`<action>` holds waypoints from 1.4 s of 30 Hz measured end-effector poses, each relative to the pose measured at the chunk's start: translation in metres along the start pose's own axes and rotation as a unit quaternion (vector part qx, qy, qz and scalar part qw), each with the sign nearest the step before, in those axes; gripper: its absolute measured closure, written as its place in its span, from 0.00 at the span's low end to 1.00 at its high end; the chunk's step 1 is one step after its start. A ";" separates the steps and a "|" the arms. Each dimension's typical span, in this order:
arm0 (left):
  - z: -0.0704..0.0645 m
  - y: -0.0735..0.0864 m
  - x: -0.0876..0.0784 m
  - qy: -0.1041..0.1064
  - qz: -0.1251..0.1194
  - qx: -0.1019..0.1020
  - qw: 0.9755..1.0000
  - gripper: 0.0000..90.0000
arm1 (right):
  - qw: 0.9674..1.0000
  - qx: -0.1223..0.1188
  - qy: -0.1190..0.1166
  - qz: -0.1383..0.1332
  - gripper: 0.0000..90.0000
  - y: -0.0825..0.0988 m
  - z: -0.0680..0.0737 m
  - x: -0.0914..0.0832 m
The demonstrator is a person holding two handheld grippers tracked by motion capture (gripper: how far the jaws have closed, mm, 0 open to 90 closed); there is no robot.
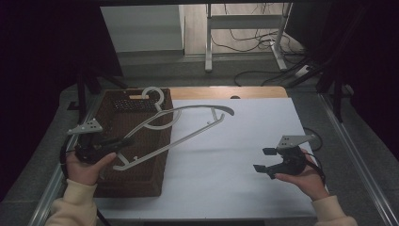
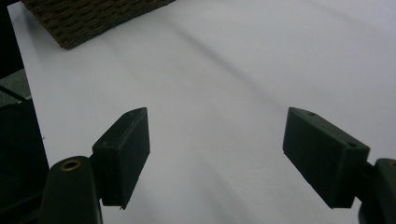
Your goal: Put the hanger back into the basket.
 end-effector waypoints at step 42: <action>0.065 0.050 -0.059 -0.087 -0.041 -0.088 0.992 0.90 | 1.000 -0.003 0.000 0.009 0.26 0.002 0.001 0.003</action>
Point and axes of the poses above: each handheld gripper's, and its own axes: x roughly forward along the jaws, y roughly out of its underside, z roughly to its left, the point moved 8 cm from there along x, roughly forward along the jaws, and after that the axes turned 6 degrees about x, right-handed, at the moved point
